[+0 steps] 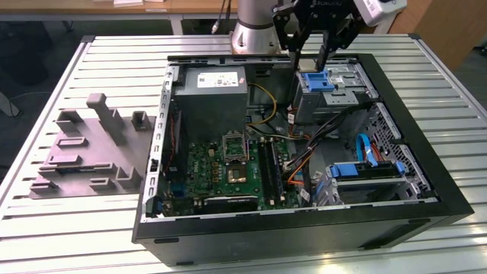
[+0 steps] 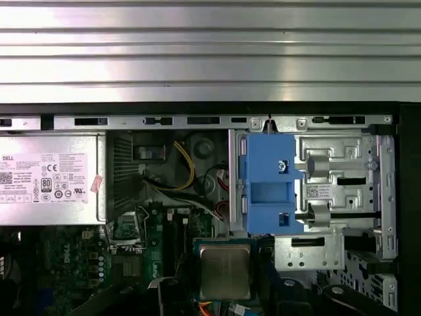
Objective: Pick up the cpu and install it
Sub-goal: 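Pick up the cpu and move it towards the insertion slot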
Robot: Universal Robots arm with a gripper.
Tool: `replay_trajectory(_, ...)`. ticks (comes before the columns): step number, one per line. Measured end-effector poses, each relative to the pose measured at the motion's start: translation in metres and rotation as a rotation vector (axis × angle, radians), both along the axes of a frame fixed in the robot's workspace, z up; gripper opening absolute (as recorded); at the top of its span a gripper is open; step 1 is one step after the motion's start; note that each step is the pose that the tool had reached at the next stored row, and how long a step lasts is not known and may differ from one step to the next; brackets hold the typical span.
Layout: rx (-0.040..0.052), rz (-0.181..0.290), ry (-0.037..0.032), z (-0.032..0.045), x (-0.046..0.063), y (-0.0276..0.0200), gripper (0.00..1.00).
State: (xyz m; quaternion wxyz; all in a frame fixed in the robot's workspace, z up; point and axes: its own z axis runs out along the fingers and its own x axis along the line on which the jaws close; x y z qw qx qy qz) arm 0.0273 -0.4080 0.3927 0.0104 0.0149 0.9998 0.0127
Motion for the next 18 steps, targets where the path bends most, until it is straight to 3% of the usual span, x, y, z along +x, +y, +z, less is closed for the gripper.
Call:
replay_trajectory(13,-0.0001,0.0,0.0001,-0.0014,-0.026,0.0,0.47)
replay_trajectory(15,0.0,0.0,0.0,-0.0015,-0.004,0.0,0.47)
replay_trajectory(18,0.0001,0.0,0.0,-0.0016,-0.005,0.0,0.47)
